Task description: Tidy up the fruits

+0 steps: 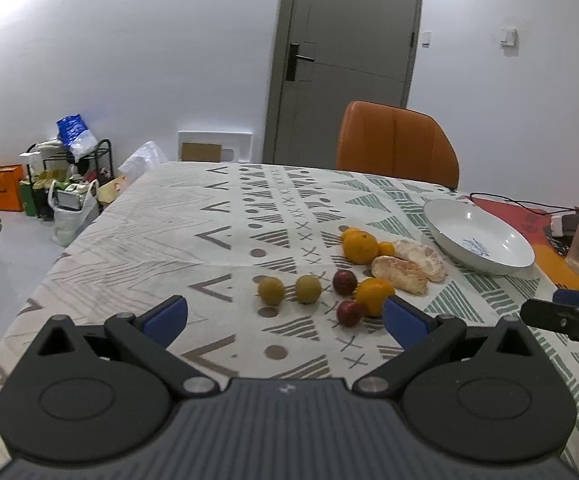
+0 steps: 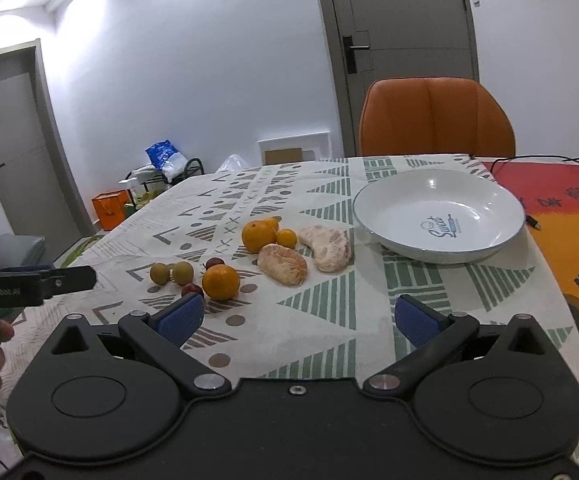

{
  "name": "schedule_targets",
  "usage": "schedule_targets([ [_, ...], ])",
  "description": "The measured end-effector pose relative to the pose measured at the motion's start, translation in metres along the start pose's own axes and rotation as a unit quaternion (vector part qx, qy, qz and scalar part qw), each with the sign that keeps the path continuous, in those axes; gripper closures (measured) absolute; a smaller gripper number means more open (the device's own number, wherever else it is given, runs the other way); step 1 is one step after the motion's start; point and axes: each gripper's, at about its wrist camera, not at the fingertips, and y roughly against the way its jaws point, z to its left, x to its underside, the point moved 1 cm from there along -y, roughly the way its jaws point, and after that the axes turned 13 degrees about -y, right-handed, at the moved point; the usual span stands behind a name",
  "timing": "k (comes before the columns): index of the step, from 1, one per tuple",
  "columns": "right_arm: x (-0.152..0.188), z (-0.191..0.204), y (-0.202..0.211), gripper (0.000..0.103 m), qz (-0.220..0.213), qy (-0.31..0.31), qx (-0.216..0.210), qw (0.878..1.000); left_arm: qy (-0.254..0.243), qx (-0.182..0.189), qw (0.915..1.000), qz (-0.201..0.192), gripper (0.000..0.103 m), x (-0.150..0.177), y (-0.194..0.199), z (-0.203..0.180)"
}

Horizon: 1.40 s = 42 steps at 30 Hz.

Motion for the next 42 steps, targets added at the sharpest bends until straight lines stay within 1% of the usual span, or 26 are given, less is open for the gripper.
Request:
schedule_targets([
  [6, -0.003, -0.005, -0.013, 0.0, 0.007, -0.012, -0.018, 1.0, -0.003, 0.015, 0.9998, -0.01, 0.002, -0.001, -0.015, -0.006],
  [9, -0.003, -0.007, -0.021, 0.0, 0.01, -0.014, -0.018, 1.0, -0.008, 0.018, 0.9997, -0.01, 0.006, -0.002, -0.022, -0.009],
  [11, -0.004, -0.009, -0.025, 0.0, 0.01, -0.014, -0.019, 1.0, -0.008, 0.022, 0.9997, -0.008, 0.006, -0.003, -0.029, -0.01],
  [16, -0.008, -0.01, -0.036, 0.001, 0.014, -0.012, -0.026, 0.999, -0.005, 0.034, 0.9994, 0.008, 0.023, -0.001, -0.047, -0.012],
  [17, -0.008, -0.01, -0.038, 0.003, 0.016, -0.011, -0.027, 0.999, -0.002, 0.036, 0.9993, 0.01, 0.025, -0.001, -0.049, -0.012],
  [18, -0.009, -0.011, -0.04, 0.006, 0.018, -0.011, -0.028, 0.999, -0.001, 0.038, 0.9992, 0.013, 0.03, -0.001, -0.053, -0.012],
  [19, -0.009, -0.011, -0.043, 0.007, 0.021, -0.011, -0.029, 0.999, -0.001, 0.04, 0.9991, 0.015, 0.034, -0.001, -0.055, -0.013],
  [26, -0.011, -0.014, -0.058, 0.011, 0.03, -0.006, -0.032, 0.999, -0.001, 0.053, 0.9981, 0.031, 0.04, 0.0, -0.071, -0.018],
  [29, -0.012, -0.015, -0.064, 0.015, 0.038, -0.008, -0.034, 0.999, 0.004, 0.061, 0.9974, 0.038, 0.043, 0.001, -0.075, -0.02],
  [32, -0.013, -0.015, -0.071, 0.016, 0.043, -0.005, -0.038, 0.998, 0.001, 0.066, 0.9968, 0.044, 0.048, 0.002, -0.081, -0.023],
  [35, -0.014, -0.015, -0.077, 0.017, 0.048, -0.003, -0.041, 0.998, 0.003, 0.07, 0.9961, 0.054, 0.057, 0.004, -0.086, -0.024],
  [36, -0.015, -0.015, -0.079, 0.017, 0.049, -0.003, -0.042, 0.998, 0.005, 0.073, 0.9957, 0.056, 0.065, 0.005, -0.088, -0.024],
  [37, -0.016, -0.015, -0.081, 0.018, 0.05, -0.003, -0.043, 0.998, 0.006, 0.076, 0.9953, 0.059, 0.075, 0.006, -0.09, -0.024],
  [38, -0.017, -0.015, -0.082, 0.018, 0.052, -0.003, -0.045, 0.998, 0.005, 0.077, 0.9951, 0.062, 0.079, 0.007, -0.092, -0.024],
  [40, -0.017, -0.016, -0.086, 0.018, 0.055, -0.003, -0.049, 0.997, 0.0, 0.071, 0.9958, 0.058, 0.084, 0.007, -0.093, -0.024],
  [42, -0.017, -0.016, -0.09, 0.018, 0.059, -0.003, -0.051, 0.997, 0.006, 0.072, 0.9957, 0.058, 0.085, 0.007, -0.093, -0.021],
])
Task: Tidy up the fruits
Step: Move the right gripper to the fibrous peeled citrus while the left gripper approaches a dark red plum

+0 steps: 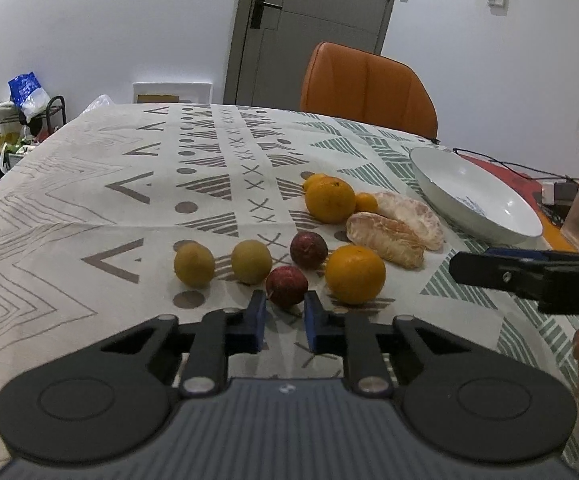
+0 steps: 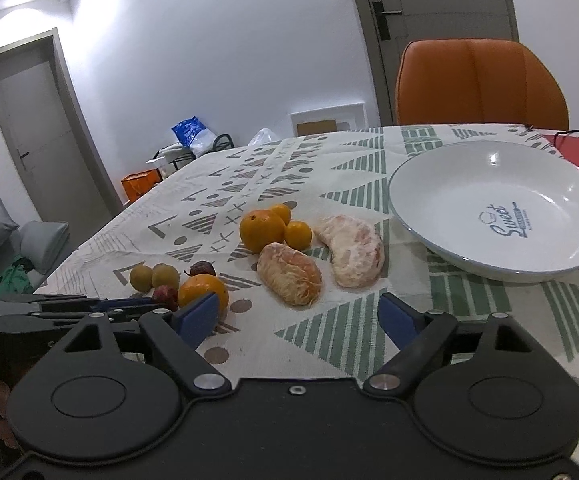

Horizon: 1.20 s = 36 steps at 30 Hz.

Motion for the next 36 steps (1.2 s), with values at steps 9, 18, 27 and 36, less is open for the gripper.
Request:
schedule_targets([
  [9, -0.003, 0.007, -0.02, 0.029, 0.021, 0.011, -0.013, 1.0, 0.007, -0.015, 0.9998, -0.005, 0.088, -0.006, 0.006, 0.012],
  [18, -0.007, 0.015, -0.042, 0.036, 0.035, 0.025, -0.01, 0.999, 0.013, -0.019, 0.9997, -0.011, 0.093, -0.008, 0.01, 0.023],
  [27, -0.015, 0.015, -0.051, 0.037, 0.03, 0.039, -0.007, 0.999, 0.031, -0.005, 0.9995, -0.008, 0.089, -0.01, 0.011, 0.027],
  [36, -0.015, 0.015, -0.064, 0.042, 0.04, 0.056, -0.007, 0.998, 0.041, 0.005, 0.9992, 0.001, 0.082, -0.013, 0.005, 0.025],
])
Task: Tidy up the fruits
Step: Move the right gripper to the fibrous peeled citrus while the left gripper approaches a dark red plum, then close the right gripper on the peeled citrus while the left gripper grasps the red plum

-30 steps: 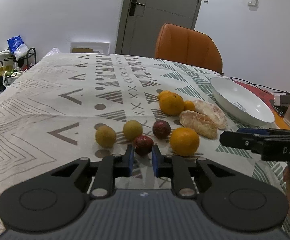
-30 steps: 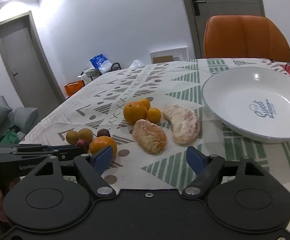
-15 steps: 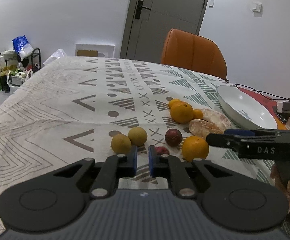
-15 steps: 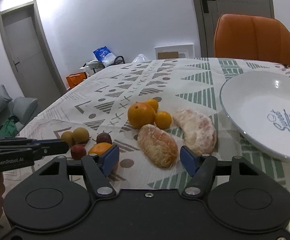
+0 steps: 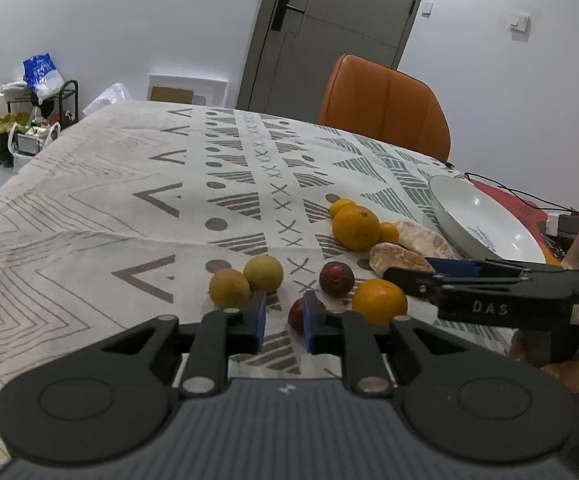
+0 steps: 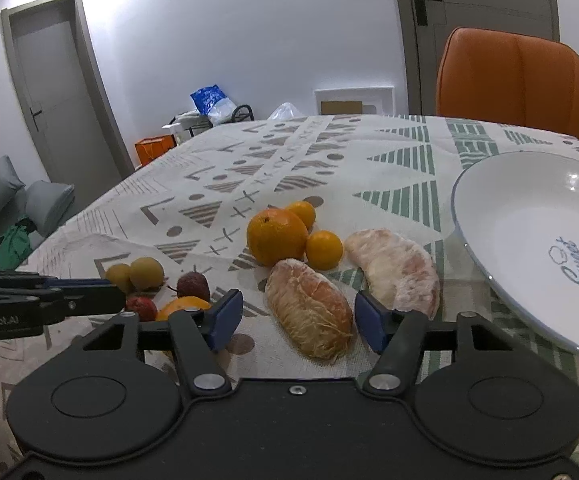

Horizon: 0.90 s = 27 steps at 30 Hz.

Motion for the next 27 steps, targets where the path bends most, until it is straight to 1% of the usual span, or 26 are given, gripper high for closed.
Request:
schedule_targets([
  [2, 0.001, 0.002, 0.0, 0.042, 0.001, 0.011, 0.002, 1.0, 0.002, 0.004, 1.0, 0.001, 0.078, -0.001, -0.002, -0.001],
  [4, 0.003, 0.004, 0.001, 0.046, 0.002, 0.019, 0.006, 1.0, 0.0, 0.001, 1.0, 0.003, 0.07, -0.001, -0.004, -0.003],
  [6, 0.003, 0.004, 0.003, 0.055, 0.003, 0.022, 0.011, 1.0, -0.002, 0.0, 1.0, 0.004, 0.067, -0.001, -0.007, -0.005],
  [9, 0.005, 0.001, 0.008, 0.063, 0.006, 0.02, 0.009, 1.0, -0.004, 0.004, 1.0, 0.006, 0.065, -0.001, -0.011, -0.008],
  [10, 0.005, 0.001, 0.009, 0.064, 0.008, 0.02, 0.007, 1.0, -0.006, 0.004, 0.9999, 0.008, 0.065, 0.0, -0.013, -0.008],
  [12, 0.007, 0.001, 0.012, 0.066, 0.011, 0.02, 0.005, 1.0, -0.01, 0.001, 0.9999, 0.012, 0.065, 0.001, -0.016, -0.01],
  [17, 0.009, 0.005, 0.013, 0.064, 0.012, 0.031, 0.007, 0.999, -0.023, -0.004, 0.9997, 0.005, 0.066, 0.003, -0.018, -0.013],
  [19, 0.009, 0.006, 0.011, 0.063, 0.009, 0.04, 0.015, 0.999, -0.025, -0.007, 0.9996, 0.004, 0.074, 0.003, -0.019, -0.013],
  [21, 0.007, 0.007, 0.008, 0.062, 0.009, 0.042, 0.018, 0.999, -0.024, -0.002, 0.9997, 0.004, 0.082, 0.003, -0.019, -0.012],
  [23, 0.005, 0.007, 0.005, 0.062, 0.007, 0.042, 0.02, 0.999, -0.019, 0.001, 0.9998, 0.002, 0.082, 0.002, -0.018, -0.011],
  [27, 0.004, 0.011, 0.001, 0.062, 0.006, 0.051, 0.022, 0.998, -0.016, -0.005, 0.9999, -0.002, 0.082, 0.002, -0.015, -0.009],
])
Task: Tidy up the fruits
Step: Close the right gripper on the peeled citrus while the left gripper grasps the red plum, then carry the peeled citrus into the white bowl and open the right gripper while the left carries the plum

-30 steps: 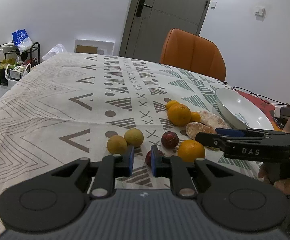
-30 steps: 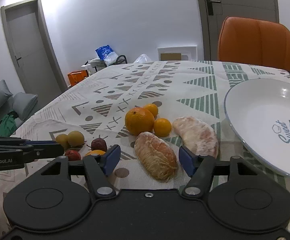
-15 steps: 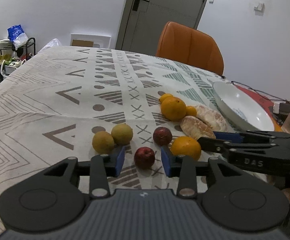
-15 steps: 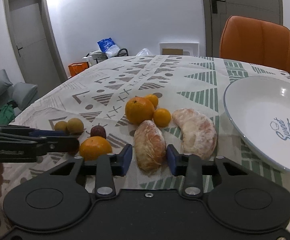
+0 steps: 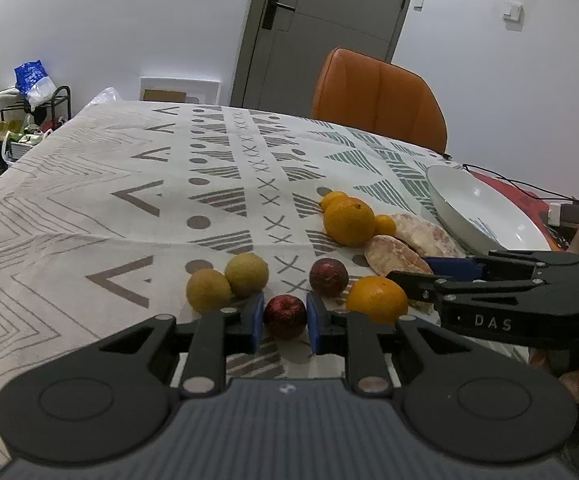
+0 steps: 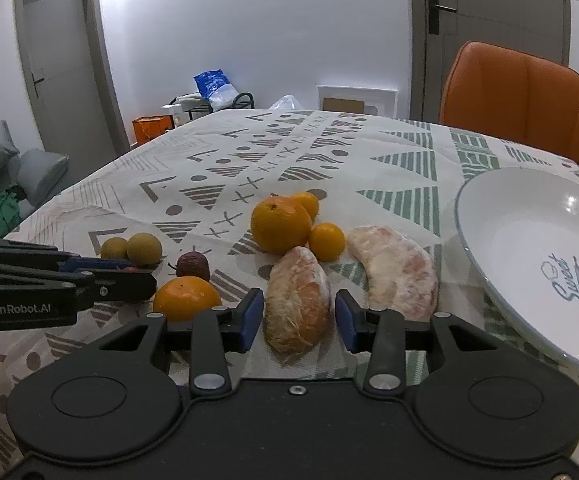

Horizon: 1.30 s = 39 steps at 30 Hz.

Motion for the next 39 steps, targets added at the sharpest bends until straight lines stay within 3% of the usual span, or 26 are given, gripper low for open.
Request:
schedule_targets([
  [5, 0.002, 0.006, -0.003, 0.061, -0.003, 0.017, 0.007, 1.0, 0.004, -0.002, 1.0, -0.006, 0.082, -0.003, 0.004, 0.004],
  [9, 0.002, 0.005, -0.002, 0.07, -0.007, 0.02, 0.012, 1.0, 0.003, -0.001, 0.9999, -0.01, 0.082, -0.005, 0.005, 0.003],
  [17, 0.005, -0.002, 0.011, 0.072, -0.014, -0.001, -0.011, 1.0, 0.003, -0.005, 0.9998, -0.018, 0.082, -0.008, 0.009, 0.0],
  [24, -0.001, -0.014, 0.034, 0.072, -0.045, -0.019, -0.011, 0.999, -0.01, -0.005, 0.9994, -0.033, 0.082, -0.018, 0.014, -0.009],
  [39, -0.014, -0.061, 0.065, 0.072, -0.094, -0.056, 0.032, 0.993, -0.047, 0.01, 0.9973, -0.057, 0.082, -0.044, 0.007, -0.036],
])
